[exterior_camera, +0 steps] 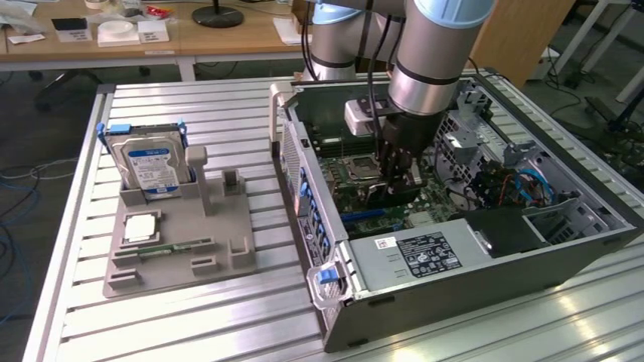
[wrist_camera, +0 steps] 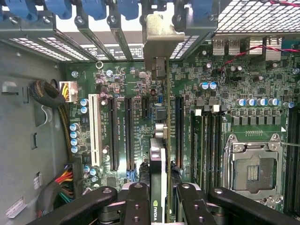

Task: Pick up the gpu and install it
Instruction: 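Insert the gpu into the slot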

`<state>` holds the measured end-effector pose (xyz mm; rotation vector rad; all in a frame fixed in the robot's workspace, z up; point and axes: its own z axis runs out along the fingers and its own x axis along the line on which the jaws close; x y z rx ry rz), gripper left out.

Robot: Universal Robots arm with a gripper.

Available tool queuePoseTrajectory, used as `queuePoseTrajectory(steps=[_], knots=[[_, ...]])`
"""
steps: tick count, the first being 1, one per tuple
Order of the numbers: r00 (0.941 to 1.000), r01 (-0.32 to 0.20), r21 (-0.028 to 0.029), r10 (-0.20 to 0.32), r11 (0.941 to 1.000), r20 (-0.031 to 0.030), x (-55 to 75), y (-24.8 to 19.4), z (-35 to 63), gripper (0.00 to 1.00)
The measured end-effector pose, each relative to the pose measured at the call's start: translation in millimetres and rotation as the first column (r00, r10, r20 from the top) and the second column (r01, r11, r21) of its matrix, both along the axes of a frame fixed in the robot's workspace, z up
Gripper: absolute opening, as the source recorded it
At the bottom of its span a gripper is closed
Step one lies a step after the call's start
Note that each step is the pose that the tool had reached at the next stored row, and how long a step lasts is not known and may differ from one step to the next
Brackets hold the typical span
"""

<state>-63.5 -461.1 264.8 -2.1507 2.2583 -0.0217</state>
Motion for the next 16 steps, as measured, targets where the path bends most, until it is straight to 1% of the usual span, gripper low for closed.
queuePoseTrajectory(steps=[6,16], knots=[[1.0000,0.000,0.0001,0.000,1.0000,0.0000,-0.6,-0.6,-0.2,0.26],[1.0000,0.000,-0.0001,0.000,1.0000,0.0000,-6.3,-0.7,-1.1,0.26]])
